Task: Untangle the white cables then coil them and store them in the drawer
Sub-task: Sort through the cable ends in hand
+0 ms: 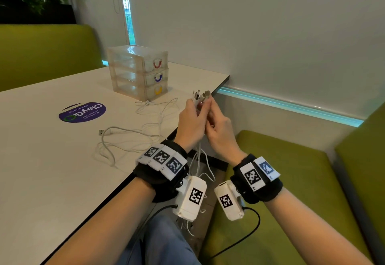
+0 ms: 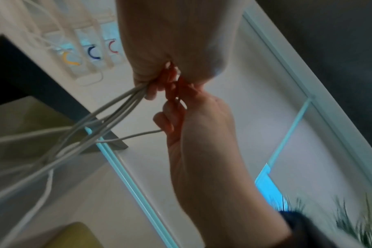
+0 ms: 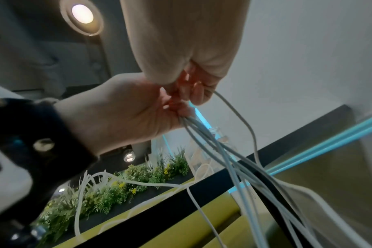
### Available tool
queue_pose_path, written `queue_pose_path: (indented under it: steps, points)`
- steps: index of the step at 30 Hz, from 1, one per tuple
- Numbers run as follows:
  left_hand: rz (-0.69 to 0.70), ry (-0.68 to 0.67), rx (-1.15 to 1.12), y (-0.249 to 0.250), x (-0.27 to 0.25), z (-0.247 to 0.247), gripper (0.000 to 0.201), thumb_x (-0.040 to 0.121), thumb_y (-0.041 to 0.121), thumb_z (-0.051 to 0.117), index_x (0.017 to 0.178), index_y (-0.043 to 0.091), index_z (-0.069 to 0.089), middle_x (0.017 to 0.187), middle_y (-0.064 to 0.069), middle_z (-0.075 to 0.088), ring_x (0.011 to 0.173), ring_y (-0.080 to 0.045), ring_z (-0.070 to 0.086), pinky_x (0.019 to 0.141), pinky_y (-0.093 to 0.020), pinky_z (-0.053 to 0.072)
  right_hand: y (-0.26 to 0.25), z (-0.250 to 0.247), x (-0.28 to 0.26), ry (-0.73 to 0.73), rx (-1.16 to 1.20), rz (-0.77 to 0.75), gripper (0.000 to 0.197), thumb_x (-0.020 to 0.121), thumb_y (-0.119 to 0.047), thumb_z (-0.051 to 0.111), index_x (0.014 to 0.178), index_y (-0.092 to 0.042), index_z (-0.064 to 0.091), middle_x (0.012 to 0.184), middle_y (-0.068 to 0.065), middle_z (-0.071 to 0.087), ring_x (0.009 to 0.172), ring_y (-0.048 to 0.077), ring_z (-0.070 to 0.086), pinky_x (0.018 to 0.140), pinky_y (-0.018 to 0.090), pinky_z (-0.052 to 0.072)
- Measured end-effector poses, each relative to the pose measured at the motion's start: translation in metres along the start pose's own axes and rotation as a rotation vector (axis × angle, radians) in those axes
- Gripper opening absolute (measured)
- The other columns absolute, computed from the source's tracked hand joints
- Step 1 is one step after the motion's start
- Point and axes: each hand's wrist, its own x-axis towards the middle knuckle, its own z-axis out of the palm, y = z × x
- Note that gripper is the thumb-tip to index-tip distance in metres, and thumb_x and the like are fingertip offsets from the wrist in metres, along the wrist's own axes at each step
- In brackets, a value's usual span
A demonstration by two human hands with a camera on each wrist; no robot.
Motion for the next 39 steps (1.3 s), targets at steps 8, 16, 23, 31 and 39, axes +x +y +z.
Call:
queue_pose_path:
  steps: [8,16,23,31,39]
  points:
    - [0.066,0.031,0.017,-0.001,0.006,0.000,0.024,0.100,0.028,0.034,0.088,0.011,0.046,0.071,0.008,0.041,0.065,-0.005,0.041,0.058,-0.003,0.037,0.002,0.003,-0.008,-0.148,-0.011,0.104,0.075,0.094,-0.023,0.043,0.146,-0.022,-0.011,0.084,0.013,0.067,0.073,0.013,0.065,0.079,0.026,0.053]
    - [0.133,0.054,-0.202,0.020,0.009,-0.004,0.034,0.101,0.031,0.029,0.068,0.024,0.037,0.055,0.006,0.036,0.046,-0.010,0.035,0.047,-0.021,0.033,0.036,0.016,-0.024,-0.203,-0.124,0.150,0.031,0.092,-0.020,0.051,0.062,-0.020,0.045,0.076,0.006,0.048,0.069,0.012,0.044,0.067,0.023,0.038]
    - [0.193,0.077,-0.176,0.012,0.017,-0.016,0.034,0.101,0.027,0.032,0.067,0.024,0.036,0.053,0.008,0.035,0.044,-0.007,0.033,0.046,-0.021,0.029,0.047,0.014,-0.028,-0.562,-0.130,0.206,0.031,0.091,-0.041,0.050,0.068,-0.019,0.052,0.061,0.000,0.057,0.057,0.004,0.054,0.064,0.022,0.044]
    - [0.160,0.025,0.259,0.004,0.032,-0.046,0.043,0.101,0.030,0.032,0.059,0.023,0.030,0.055,0.006,0.030,0.048,-0.008,0.028,0.045,-0.014,0.031,0.038,0.015,0.001,-0.313,0.201,0.319,0.059,0.091,-0.057,0.032,0.098,-0.010,0.067,0.087,0.010,0.069,0.080,0.020,0.064,0.079,0.029,0.052]
    - [0.051,-0.067,0.461,-0.013,0.035,-0.071,0.027,0.083,0.027,0.068,0.078,0.007,0.050,0.065,0.000,0.042,0.061,-0.015,0.039,0.052,-0.017,0.028,0.037,0.064,0.005,-0.780,-0.272,0.317,0.038,0.090,-0.042,0.054,0.086,-0.005,0.061,0.072,0.002,0.055,0.067,0.015,0.049,0.064,0.025,0.036]
